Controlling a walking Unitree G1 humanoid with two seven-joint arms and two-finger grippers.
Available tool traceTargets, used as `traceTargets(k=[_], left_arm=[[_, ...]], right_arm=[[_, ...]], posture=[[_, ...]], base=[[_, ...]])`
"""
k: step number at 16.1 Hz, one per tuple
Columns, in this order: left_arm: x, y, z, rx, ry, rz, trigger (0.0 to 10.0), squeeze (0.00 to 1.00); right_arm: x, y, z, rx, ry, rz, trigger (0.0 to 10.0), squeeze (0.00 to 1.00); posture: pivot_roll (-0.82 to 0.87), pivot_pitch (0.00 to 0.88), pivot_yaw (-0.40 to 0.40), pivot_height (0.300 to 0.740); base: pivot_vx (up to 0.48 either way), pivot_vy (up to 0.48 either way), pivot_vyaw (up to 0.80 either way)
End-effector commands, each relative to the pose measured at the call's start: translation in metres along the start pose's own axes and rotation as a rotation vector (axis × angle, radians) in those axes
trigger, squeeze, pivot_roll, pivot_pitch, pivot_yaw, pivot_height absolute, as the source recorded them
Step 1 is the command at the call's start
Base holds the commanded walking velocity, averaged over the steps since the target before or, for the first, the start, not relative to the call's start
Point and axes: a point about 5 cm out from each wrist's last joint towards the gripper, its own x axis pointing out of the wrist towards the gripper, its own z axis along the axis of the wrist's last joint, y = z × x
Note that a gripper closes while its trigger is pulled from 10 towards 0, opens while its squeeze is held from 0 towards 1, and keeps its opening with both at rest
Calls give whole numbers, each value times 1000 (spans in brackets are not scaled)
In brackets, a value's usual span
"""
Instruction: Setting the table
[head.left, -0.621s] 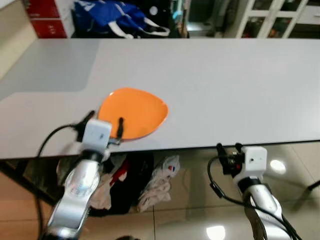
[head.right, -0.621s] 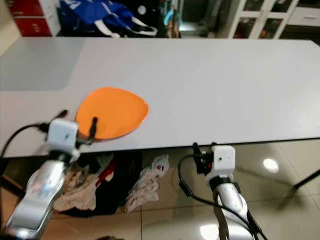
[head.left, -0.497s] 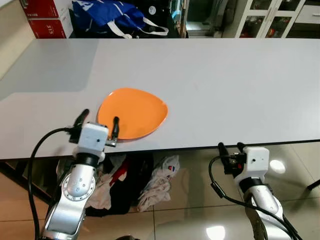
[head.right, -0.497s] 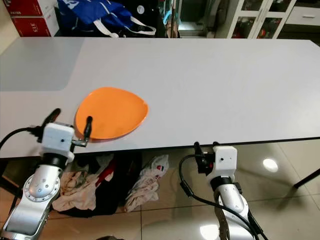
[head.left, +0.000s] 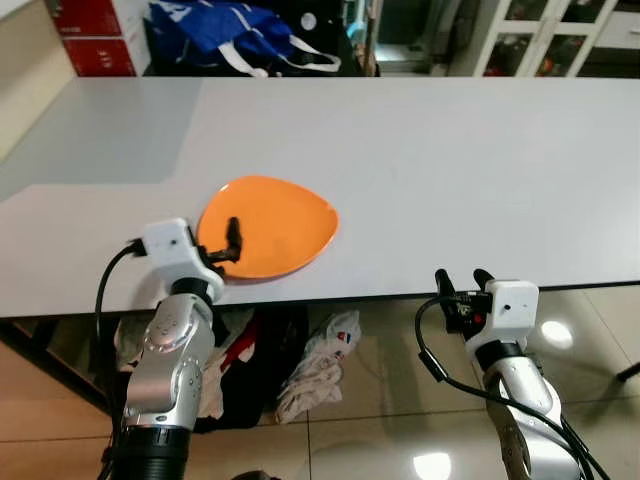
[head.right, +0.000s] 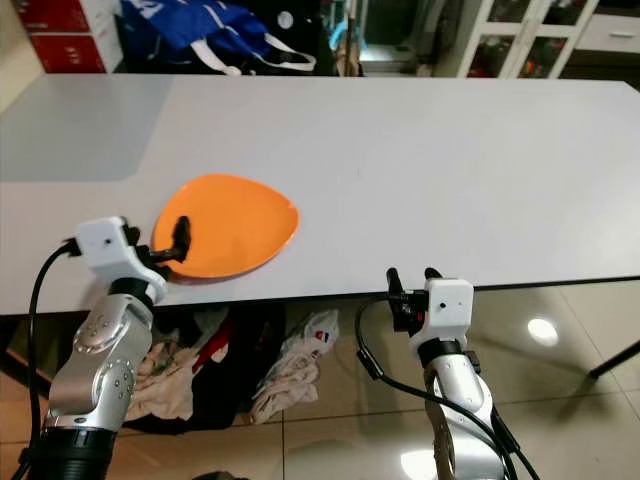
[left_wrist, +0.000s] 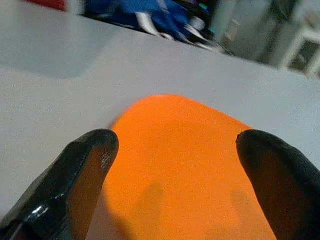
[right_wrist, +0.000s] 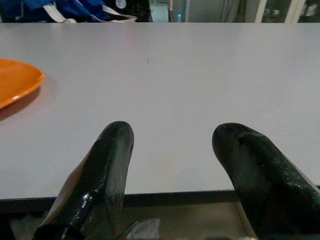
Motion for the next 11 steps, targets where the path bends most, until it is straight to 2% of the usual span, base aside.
traceTargets(k=[1, 2, 3, 4, 8, 9, 10, 11], left_arm=[[-1, -7, 7, 50, -16, -62, 10000, 0], [-1, -11, 12, 121, -42, -101, 10000, 0], [-1, -12, 13, 120, -42, -110, 10000, 0], [-2, -15, 12, 160, -54, -127, 10000, 0], [-5, -15, 2, 178, -31, -148, 10000, 0], [-12, -4, -8, 178, 3, -141, 10000, 0], [-19, -1, -12, 185, 27, -153, 10000, 0], [-25, -4, -14, 179, 53, -187, 10000, 0]], right_arm=[[0, -2, 0, 5, -5, -18, 10000, 0], [-2, -2, -2, 9, 1, -22, 10000, 0], [-2, -2, -3, 7, 4, -22, 10000, 0], [-2, -2, -4, 7, 6, -22, 10000, 0], [0, -4, -3, -1, 8, -24, 10000, 0], [-12, -12, -5, 22, 24, -69, 10000, 0], [-21, -14, -7, 6, 41, -68, 10000, 0], [-27, -17, -9, -4, 51, -68, 10000, 0]], posture=[[-30, 0, 17, 740], [-27, 0, 17, 740], [-24, 0, 17, 740], [-23, 0, 16, 740], [-19, 0, 14, 740], [-26, 0, 19, 740], [-36, 0, 25, 740], [-41, 0, 27, 740]], base=[[0, 0, 0], [0, 0, 0], [0, 0, 0], [0, 0, 0], [0, 0, 0], [0, 0, 0], [0, 0, 0], [0, 0, 0]])
